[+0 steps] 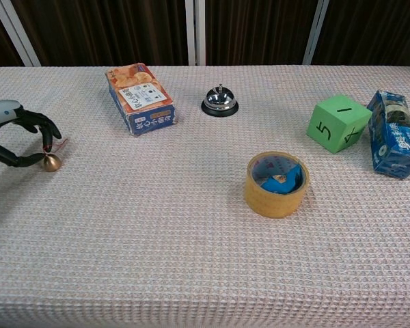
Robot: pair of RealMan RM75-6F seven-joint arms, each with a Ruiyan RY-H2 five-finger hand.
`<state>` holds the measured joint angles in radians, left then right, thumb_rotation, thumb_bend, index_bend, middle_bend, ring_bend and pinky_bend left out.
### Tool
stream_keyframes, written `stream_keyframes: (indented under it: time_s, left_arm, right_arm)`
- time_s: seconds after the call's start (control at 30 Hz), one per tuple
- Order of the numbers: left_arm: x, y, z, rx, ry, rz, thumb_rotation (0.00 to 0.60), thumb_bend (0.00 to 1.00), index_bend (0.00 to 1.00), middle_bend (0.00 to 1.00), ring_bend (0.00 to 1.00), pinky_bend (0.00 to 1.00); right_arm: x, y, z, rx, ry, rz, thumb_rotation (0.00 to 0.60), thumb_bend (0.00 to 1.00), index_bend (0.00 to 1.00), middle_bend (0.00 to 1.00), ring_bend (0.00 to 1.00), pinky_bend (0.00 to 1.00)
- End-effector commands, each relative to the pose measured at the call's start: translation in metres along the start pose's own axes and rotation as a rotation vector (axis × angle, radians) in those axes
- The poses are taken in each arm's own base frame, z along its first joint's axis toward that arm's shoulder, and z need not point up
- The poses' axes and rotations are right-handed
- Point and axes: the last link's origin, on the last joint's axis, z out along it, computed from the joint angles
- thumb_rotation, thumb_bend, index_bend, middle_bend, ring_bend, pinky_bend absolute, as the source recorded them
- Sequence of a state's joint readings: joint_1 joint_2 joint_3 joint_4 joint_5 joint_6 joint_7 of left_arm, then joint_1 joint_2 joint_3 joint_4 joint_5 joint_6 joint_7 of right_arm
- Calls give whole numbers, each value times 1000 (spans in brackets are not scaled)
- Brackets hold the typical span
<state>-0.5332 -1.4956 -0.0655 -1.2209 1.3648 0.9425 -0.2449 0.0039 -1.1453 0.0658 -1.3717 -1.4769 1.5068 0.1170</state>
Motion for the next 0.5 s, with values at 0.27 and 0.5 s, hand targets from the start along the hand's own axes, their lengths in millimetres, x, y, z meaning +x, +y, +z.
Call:
stream_keyframes:
  time_s: [0.27,0.5]
  left_arm:
    - [0,-1,0,5,0,2,600,401,527,270,155,205]
    - [-1,0,1,5,-4,-2,600,405,542,272,155,204]
  right_arm:
    - [-1,1,0,-5,-3,0,600,174,0,0,0,0]
    - [-1,2,-1,-10,-6,1,600,175,0,0,0,0]
